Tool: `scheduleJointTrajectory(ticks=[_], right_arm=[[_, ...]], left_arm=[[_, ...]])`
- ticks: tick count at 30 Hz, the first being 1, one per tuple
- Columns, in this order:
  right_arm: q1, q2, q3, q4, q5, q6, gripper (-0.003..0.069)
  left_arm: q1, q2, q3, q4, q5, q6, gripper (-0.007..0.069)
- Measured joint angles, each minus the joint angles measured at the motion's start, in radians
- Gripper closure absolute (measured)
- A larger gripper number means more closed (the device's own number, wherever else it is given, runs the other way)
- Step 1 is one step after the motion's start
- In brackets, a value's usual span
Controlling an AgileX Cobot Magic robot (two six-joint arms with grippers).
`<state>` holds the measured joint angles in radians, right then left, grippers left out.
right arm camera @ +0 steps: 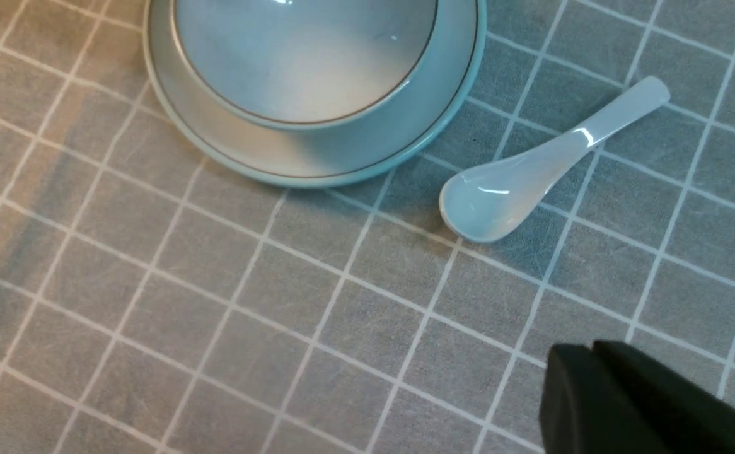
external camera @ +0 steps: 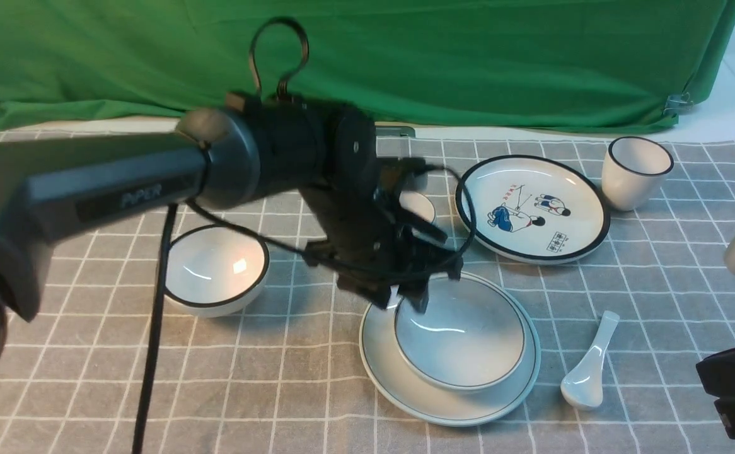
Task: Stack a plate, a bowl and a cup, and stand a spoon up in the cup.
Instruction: Use the left arm to put the blue rice bowl into the blue large plate in the middle, then use the left arm to grab a blue teacup
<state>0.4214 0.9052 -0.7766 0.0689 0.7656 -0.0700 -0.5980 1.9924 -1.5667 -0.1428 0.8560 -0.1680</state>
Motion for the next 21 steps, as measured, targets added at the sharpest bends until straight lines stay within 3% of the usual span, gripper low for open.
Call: scheduleJointTrajectory(ticks=[1,4,11,21], right_arm=[[0.000,0.000,0.000,0.000,0.000,0.000,0.0599],[0.000,0.000,0.000,0.000,0.001,0.000,0.0595],[0.000,0.000,0.000,0.000,0.001,0.000,0.0591],[0.000,0.000,0.000,0.000,-0.020,0.000,0.0589]], left_arm=[[0.002,-0.013,-0.059,0.055,0.018,-0.045,0.0170],[0.037,-0.012,-0.183,0.143,0.044,-0.156,0.0089],[0.140,0.076,-0.320,0.085,0.056,-0.146,0.0074],[0.157,0.226,-0.371,0.049,0.046,-0.092,0.0074]])
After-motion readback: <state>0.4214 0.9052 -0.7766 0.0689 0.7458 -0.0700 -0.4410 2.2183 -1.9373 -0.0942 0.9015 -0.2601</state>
